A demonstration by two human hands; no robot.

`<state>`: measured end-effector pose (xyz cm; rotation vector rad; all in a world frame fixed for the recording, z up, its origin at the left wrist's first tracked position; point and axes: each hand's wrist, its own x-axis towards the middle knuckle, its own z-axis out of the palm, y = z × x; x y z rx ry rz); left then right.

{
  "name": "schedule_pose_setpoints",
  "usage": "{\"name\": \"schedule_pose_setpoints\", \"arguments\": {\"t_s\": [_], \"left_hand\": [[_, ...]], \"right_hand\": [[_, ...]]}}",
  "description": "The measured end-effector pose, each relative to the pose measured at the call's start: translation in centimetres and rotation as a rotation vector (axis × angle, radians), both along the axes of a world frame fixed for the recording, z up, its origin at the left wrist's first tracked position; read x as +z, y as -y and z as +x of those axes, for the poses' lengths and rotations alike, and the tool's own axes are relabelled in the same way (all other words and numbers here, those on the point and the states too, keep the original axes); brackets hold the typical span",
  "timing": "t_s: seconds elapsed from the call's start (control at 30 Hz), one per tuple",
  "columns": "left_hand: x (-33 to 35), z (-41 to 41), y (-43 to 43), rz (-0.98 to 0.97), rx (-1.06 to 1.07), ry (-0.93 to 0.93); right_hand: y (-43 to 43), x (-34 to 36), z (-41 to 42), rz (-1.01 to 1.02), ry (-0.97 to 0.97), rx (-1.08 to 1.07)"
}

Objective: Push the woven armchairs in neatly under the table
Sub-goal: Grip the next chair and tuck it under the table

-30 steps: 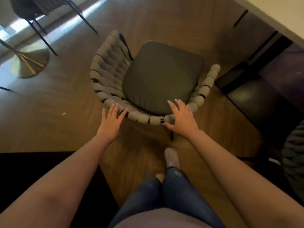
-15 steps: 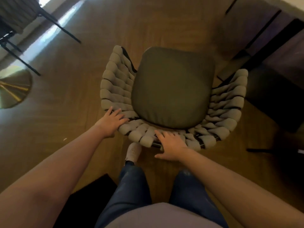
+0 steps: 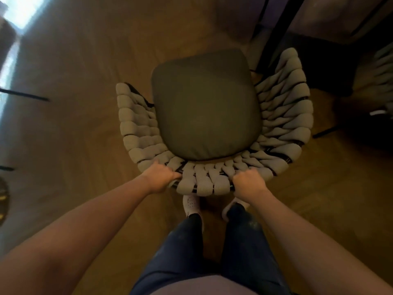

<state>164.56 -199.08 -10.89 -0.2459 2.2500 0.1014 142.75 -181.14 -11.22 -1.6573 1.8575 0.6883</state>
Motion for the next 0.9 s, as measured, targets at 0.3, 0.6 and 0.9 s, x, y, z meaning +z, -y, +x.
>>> {"name": "schedule_pose_setpoints", "arguments": {"t_s": [0.3, 0.6, 0.9], "left_hand": [[0.0, -5.9, 1.3, 0.036, -0.041, -0.037], [1.5, -16.0, 3.0, 0.002, -0.092, -0.002], [1.6, -24.2, 4.0, -0.125, -0.031, -0.072]], "right_hand": [[-0.3, -0.6, -4.4, -0.019, -0.007, -0.120], [0.0, -0.3, -11.1, -0.052, -0.029, -0.301], [0.7, 0.6, -18.0, -0.085, -0.013, -0.398]]}}
